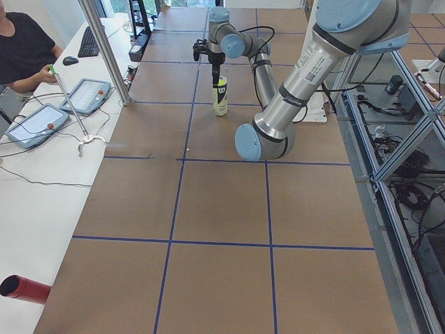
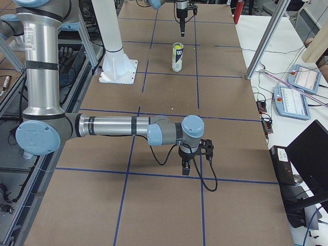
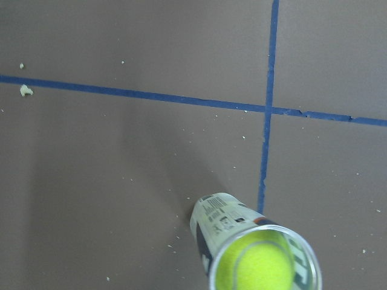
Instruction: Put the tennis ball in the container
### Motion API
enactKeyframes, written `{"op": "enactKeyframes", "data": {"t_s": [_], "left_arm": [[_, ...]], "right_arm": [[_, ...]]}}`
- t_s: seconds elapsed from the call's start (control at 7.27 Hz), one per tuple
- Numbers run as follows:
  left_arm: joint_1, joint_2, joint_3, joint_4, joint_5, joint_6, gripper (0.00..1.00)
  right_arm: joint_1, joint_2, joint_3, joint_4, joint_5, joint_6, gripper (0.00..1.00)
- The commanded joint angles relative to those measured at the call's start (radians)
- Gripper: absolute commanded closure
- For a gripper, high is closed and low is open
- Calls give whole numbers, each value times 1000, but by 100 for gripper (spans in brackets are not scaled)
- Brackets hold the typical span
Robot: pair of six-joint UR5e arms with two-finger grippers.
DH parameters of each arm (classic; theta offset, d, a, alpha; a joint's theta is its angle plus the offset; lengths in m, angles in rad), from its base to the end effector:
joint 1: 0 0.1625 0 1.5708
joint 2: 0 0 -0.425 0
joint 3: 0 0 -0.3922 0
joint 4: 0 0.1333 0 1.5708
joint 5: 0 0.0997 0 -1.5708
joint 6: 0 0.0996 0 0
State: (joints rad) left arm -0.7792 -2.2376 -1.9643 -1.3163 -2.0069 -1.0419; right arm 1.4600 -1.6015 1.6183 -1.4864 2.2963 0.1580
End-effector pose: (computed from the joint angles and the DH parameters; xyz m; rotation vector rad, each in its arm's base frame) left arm 0.3547 -0.4786 0.1449 0.1550 0.8787 -0.0578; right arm 0.0131 -0.4903 0.6448 -0.0013 -0.7313 0.0084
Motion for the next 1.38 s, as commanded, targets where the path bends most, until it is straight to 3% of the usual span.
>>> {"op": "enactKeyframes", "data": {"t_s": [0.0,0.28,0.55,0.83,1.24], "left_arm": [[-221,171,19,-104,-71,231,0],[-435,327,74,-123,-178,615,0],[-605,462,146,-124,-220,962,0],[-722,597,189,-144,-259,1144,0],[-784,659,358,-276,-352,1185,0]], "right_arm": [[0,0,0,0,0,0,0],[0,0,0,0,0,0,0],[0,0,0,0,0,0,0],[-1,0,0,0,0,0,0],[0,0,0,0,0,0,0]]}}
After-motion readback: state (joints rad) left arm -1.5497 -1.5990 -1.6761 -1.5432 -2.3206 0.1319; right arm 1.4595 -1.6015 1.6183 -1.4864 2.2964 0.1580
